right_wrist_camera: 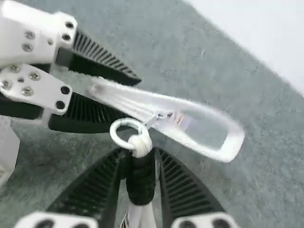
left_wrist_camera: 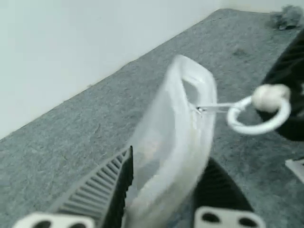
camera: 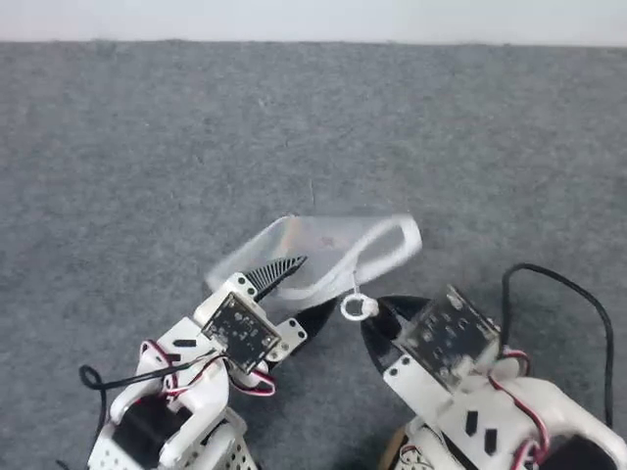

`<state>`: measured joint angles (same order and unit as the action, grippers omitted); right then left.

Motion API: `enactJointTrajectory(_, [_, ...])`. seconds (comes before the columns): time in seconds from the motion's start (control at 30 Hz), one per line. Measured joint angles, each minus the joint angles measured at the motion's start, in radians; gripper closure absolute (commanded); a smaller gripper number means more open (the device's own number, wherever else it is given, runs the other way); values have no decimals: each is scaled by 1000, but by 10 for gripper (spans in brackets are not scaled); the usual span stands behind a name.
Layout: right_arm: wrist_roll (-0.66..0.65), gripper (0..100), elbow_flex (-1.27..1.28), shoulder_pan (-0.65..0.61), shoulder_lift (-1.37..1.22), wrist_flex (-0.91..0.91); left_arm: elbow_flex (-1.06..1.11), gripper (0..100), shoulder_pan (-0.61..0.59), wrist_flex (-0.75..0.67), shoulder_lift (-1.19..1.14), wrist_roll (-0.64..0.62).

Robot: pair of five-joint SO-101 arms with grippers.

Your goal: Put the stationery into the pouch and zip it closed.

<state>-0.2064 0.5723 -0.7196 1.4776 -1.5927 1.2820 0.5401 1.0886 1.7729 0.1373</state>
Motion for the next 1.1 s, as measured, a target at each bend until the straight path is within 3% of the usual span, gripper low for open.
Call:
enactJointTrajectory(0.17, [-15, 992, 0, 9, 18, -2, 0, 991, 41, 17, 0, 55])
enactJointTrajectory(0.3, [-63, 992, -2, 103, 44, 18, 0, 991, 68, 58, 0, 140])
enactJointTrajectory(0.73, [-186, 992, 0, 362, 35, 54, -2, 992, 78, 84, 0, 222])
enactJointTrajectory(1.1, [-236, 992, 282, 545, 44, 328, -2, 993, 78, 77, -12, 229])
